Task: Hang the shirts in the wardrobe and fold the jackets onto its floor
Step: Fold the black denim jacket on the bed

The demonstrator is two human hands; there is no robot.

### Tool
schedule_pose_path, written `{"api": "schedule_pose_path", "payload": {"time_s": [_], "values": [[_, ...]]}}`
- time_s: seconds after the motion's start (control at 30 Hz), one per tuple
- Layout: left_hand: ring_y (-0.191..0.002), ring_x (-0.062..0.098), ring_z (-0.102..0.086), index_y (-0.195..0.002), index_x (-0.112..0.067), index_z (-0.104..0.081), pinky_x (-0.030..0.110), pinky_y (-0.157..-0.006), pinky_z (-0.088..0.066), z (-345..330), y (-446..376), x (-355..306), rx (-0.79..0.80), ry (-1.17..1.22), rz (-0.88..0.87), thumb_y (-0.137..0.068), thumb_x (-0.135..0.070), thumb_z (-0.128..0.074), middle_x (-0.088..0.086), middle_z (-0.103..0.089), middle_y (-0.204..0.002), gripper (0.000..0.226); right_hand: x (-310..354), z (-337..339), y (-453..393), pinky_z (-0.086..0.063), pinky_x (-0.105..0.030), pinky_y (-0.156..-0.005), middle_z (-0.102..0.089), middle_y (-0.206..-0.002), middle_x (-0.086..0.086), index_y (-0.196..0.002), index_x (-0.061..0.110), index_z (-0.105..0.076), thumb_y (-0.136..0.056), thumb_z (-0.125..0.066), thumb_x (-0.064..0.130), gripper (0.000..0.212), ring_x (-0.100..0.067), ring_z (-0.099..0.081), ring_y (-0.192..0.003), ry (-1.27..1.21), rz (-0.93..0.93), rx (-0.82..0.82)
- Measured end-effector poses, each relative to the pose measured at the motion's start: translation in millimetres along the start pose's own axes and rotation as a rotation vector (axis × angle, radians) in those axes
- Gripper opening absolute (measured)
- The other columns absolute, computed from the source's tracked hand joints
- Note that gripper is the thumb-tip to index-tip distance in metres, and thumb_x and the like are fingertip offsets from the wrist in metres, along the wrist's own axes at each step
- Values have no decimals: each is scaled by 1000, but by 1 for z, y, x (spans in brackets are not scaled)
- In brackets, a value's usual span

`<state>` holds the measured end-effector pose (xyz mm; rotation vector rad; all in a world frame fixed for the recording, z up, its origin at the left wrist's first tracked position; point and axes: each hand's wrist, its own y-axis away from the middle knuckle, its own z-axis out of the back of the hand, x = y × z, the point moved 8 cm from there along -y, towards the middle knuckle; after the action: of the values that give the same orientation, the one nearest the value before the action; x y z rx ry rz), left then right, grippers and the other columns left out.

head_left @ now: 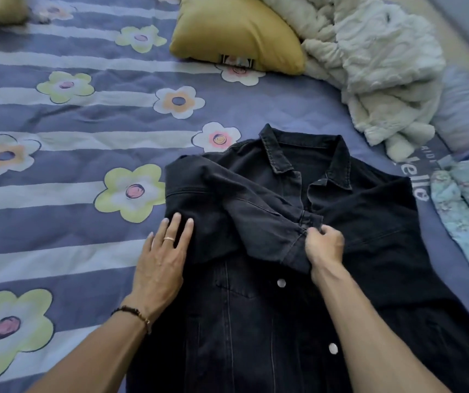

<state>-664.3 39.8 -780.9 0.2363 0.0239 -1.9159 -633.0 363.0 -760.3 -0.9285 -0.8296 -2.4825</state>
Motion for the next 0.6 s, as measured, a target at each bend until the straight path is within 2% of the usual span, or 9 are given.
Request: {"api": "schedule_pose_path", "payload": {"time_s": [0.07, 0.13, 0.2, 0.3, 0.4, 0.47, 0.53, 0.6], "values": [[-133, 40, -47, -147, -5, -41, 55, -97, -50, 2, -5, 2, 3, 11, -21, -50, 14, -66, 18, -45, -148, 101, -16, 30, -7, -43, -33, -71, -59, -73, -7, -69, 12, -61, -84, -51, 6, 19, -29, -59, -80, 124, -54, -33], [-130, 37, -51, -144, -4, -46, 51, -95, -52, -1, -2, 6, 29, 28, -21, -46, 15, -63, 16, -49, -146, 101, -35, 51, -6, -46, -33, -80, -67, -99, -15, -100, 7, -66, -88, -53, 9, 19, -36, -61, -99, 279, -98, -61], [-127, 35, -55, -138, -4, -54, 47, -92, -54, -1, 3, 10, 34, 85, -36, -46, 14, -58, 14, -55, -141, 93, -39, 67, -2, -43, -34, -86, -64, -114, -17, -122, 7, -55, -93, -52, 9, 29, -38, -57, -110, 272, -105, -148], [-123, 29, -59, -134, -8, -59, 41, -86, -57, 4, 9, 23, 42, 143, -56, -55, 1, -45, 9, -59, -137, 81, -22, 76, 1, -42, -41, -89, -62, -116, -20, -125, 11, -46, -97, -48, 7, 29, -40, -56, -109, 211, 5, -264], [-128, 29, -55, -141, -9, -52, 41, -95, -52, -1, 13, 33, 78, 160, -47, -54, 9, -58, 9, -53, -144, 89, -28, 62, 5, -43, -48, -92, -55, -128, -21, -131, 15, -42, -93, -53, 9, 41, -41, -51, -116, 415, 2, -233], [-138, 29, -43, -148, -10, -40, 42, -107, -44, -7, 16, 32, 92, 168, -45, -56, 7, -64, 10, -40, -153, 96, -18, 43, 16, -36, -53, -96, -43, -140, -22, -137, 12, -40, -91, -55, 13, 48, -41, -40, -126, 558, 131, -241], [-142, 28, -34, -153, -10, -31, 41, -112, -37, -13, 18, 33, 74, 178, -24, -58, 5, -65, 11, -30, -158, 102, 10, 6, 32, -27, -57, -105, -36, -149, -21, -142, 11, -41, -88, -51, 23, 56, -40, -31, -137, 632, 382, -204], [-143, 26, -31, -153, -9, -27, 38, -114, -28, -19, 19, 35, 65, 184, -2, -53, 8, -62, 12, -28, -159, 108, 41, -46, 56, -8, -55, -116, -25, -158, -19, -148, 12, -38, -80, -45, 36, 72, -37, -17, -147, 759, 645, -89]]}}
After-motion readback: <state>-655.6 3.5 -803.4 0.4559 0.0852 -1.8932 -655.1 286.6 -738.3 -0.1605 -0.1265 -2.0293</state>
